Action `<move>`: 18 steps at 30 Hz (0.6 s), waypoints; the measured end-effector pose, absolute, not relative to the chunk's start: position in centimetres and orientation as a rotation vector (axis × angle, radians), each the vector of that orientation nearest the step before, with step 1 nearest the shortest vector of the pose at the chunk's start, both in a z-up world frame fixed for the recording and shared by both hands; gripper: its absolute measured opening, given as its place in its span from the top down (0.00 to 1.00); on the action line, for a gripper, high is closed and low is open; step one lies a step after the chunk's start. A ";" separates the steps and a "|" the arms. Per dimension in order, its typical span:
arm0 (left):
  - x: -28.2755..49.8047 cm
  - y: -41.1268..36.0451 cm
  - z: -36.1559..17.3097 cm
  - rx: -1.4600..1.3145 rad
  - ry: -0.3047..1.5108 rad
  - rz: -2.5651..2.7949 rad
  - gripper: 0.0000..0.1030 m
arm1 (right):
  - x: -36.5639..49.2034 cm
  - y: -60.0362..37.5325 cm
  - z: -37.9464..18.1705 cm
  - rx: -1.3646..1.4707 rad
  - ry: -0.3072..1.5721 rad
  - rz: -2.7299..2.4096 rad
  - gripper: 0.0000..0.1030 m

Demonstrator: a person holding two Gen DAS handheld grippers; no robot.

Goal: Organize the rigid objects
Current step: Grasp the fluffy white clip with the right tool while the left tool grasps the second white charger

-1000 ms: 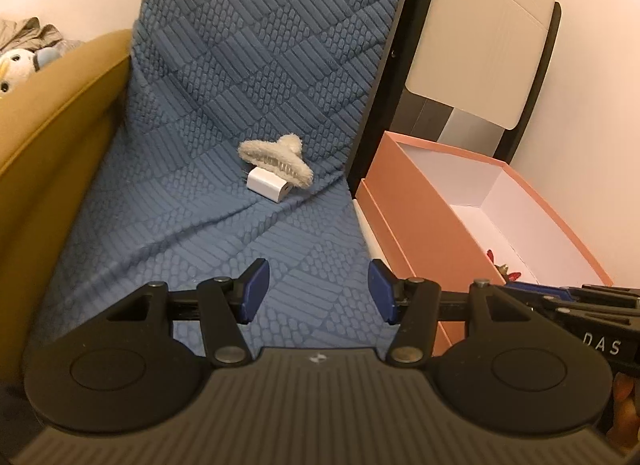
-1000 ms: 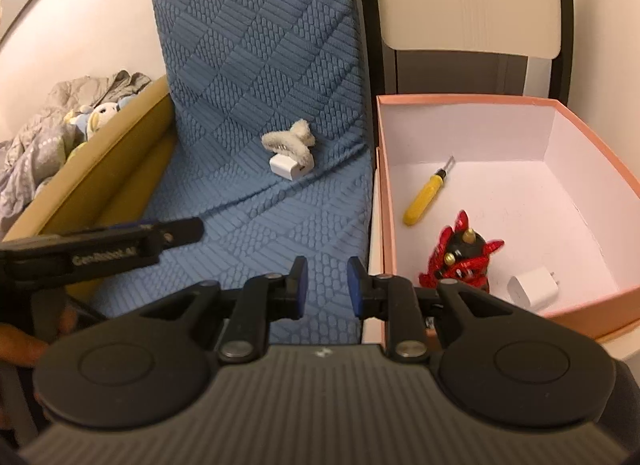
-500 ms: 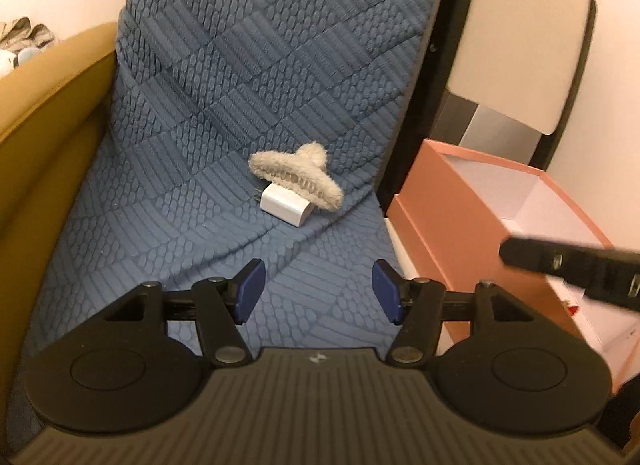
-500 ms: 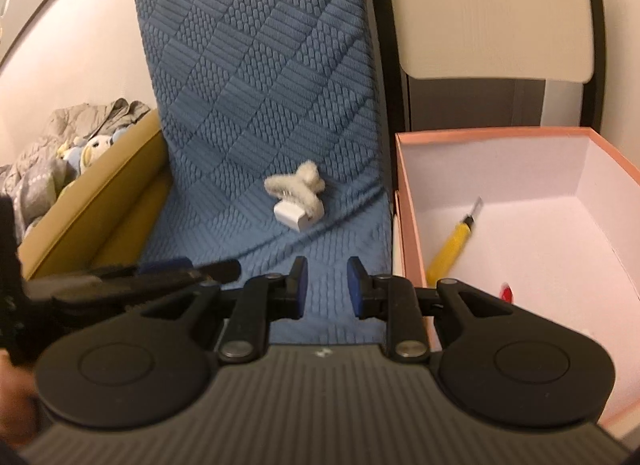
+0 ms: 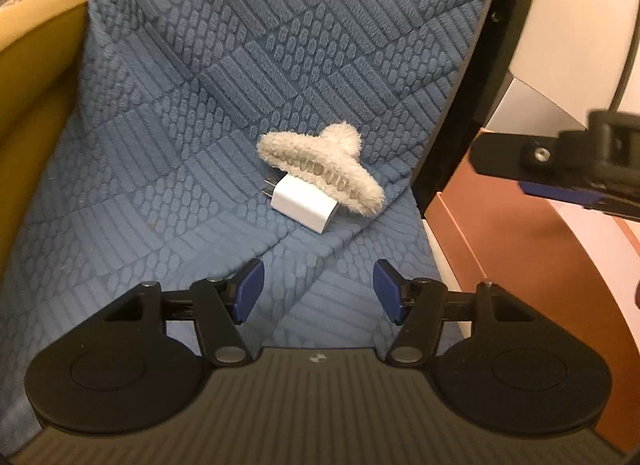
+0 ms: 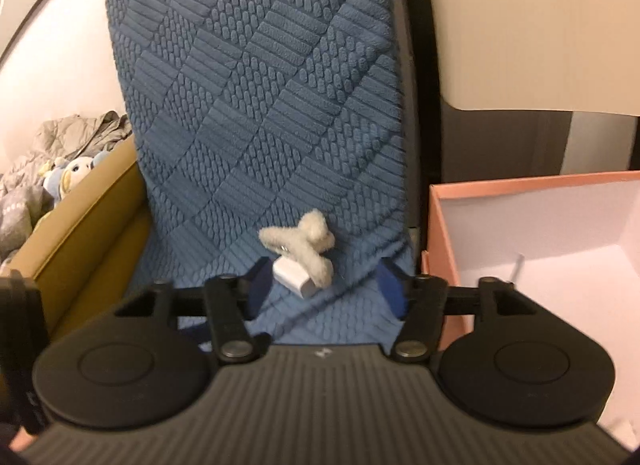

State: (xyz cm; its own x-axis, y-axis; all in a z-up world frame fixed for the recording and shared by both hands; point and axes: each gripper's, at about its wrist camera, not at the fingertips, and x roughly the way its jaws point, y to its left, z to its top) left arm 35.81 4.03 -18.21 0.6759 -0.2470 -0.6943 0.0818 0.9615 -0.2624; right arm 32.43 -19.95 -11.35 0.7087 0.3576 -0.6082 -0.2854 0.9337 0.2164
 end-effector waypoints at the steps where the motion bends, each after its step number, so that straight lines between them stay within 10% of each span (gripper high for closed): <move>1: 36.3 4.0 -18.5 -0.215 0.812 -0.192 0.36 | 33.0 -19.8 -11.6 0.113 0.708 0.360 0.40; 18: 44.3 4.1 -21.9 -0.164 0.865 -0.195 0.36 | 43.5 -18.7 -17.4 0.245 0.971 0.453 0.65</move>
State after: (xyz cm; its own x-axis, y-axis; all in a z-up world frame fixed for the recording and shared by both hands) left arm 44.30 4.05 -21.88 0.6331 -0.2360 -0.7372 0.1032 0.9696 -0.2217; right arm 43.50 -18.66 -17.41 0.4815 0.4746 -0.7368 -0.2602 0.8802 0.3970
